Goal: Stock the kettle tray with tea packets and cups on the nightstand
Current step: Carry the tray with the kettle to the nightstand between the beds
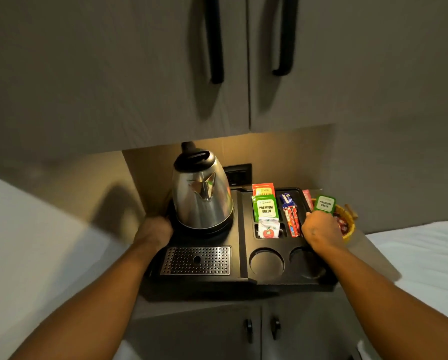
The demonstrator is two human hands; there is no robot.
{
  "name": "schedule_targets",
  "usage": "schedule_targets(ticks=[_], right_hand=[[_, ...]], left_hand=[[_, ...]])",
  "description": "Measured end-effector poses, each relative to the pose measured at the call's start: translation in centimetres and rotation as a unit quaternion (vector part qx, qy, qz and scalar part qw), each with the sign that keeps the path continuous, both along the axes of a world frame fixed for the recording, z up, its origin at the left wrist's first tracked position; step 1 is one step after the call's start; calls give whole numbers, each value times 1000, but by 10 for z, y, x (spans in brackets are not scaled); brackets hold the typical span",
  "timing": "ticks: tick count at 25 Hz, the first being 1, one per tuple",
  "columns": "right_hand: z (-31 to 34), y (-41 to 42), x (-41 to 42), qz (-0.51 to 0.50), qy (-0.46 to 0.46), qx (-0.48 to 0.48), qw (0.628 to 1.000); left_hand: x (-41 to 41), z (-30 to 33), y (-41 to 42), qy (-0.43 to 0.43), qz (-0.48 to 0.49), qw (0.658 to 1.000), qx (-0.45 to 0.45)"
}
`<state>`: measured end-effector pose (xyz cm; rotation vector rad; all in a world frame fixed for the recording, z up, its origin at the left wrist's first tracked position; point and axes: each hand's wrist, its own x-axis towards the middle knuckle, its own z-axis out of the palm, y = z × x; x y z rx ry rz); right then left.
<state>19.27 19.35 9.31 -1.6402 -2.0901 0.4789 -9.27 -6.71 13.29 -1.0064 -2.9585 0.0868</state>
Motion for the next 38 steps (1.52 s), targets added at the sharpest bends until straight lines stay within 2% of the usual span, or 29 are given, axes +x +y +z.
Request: schedule_targets(ticks=[4, 8, 11, 13, 17, 20, 25, 30, 34, 38], right_hand=[[8, 11, 120, -62, 13, -11, 998], [7, -7, 283, -158, 10, 3, 987], [4, -41, 412, -237, 6, 1, 971], [4, -78, 499, -300, 7, -8, 954], [8, -152, 646, -408, 12, -13, 913], [9, -198, 732, -483, 33, -17, 875], [5, -229, 857, -574, 30, -10, 818], [-10, -193, 987, -625, 31, 19, 780], [-22, -121, 1106, -652, 39, 28, 756], [-21, -44, 1219, -679, 31, 37, 733]], left_hand=[[75, 3, 53, -57, -16, 992, 116], [198, -5, 109, -80, -125, 985, 88], [301, -19, 138, -100, -232, 965, 63], [381, -27, 156, -121, -318, 937, 75], [535, -27, 184, -135, -408, 900, 78], [641, -25, 202, -139, -481, 862, 86], [802, -29, 239, -153, -547, 820, 75], [964, -44, 318, -172, -589, 786, 72], [1106, -51, 415, -170, -632, 754, 63], [1231, -59, 507, -181, -647, 738, 62]])
